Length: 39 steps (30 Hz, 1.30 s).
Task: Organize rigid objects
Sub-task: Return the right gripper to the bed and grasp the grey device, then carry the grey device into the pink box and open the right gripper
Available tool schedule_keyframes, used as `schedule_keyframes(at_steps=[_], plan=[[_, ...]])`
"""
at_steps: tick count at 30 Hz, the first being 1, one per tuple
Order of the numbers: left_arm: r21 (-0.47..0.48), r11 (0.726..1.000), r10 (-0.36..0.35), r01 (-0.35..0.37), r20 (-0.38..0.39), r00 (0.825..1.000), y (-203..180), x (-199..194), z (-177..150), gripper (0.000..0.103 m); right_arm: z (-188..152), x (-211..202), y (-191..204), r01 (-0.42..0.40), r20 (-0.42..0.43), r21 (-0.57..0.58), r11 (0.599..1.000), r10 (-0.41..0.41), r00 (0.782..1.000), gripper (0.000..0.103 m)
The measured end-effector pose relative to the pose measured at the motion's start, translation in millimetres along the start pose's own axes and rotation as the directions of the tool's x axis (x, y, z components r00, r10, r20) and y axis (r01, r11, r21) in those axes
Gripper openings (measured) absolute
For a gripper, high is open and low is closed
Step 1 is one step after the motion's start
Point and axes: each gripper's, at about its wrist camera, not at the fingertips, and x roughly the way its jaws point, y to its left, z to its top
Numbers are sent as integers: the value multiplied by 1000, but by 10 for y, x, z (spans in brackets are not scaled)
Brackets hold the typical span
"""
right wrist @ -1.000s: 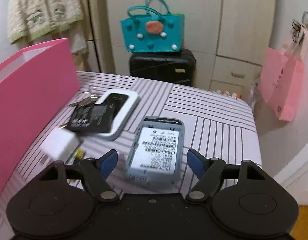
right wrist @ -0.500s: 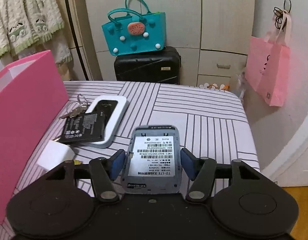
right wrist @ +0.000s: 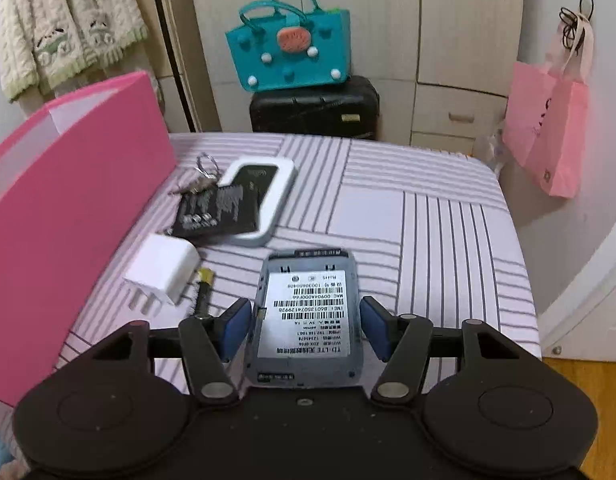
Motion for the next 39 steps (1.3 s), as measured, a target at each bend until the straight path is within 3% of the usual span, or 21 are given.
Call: schedule_keyframes(at_steps=[8,13,23,28,32,36,39], plan=[[15,1000,4,-4,-10,1000,-23,19,20,7,5,73,8,14,-13,-40,999,-14,1000,70],[14,1000,5,-5,-11,1000,-27,16,13,7,63,76,-53,2,-5,-5,1000,-2,1000,65],[56,998,12,-11,-25,1000,-47,15,26,7,235,-449,66,-159,67,79,984,153,986,65],[96,995,12,-10,-24,1000,-61,10,8,8,469,-789,476,-291,108,16,957,288,952,65],[98,995,-10,12,-19,1000,-21,2,1,8,573,-930,1049,-331,119,-166,929,352,928,65],[102,995,-21,22,-9,1000,-15,-4,-19,9,683,-798,1584,-385,42,-292,876,414,909,65],[102,994,-33,33,-5,999,2,-6,-29,9,784,-575,1861,-374,-31,-355,857,389,921,65]])
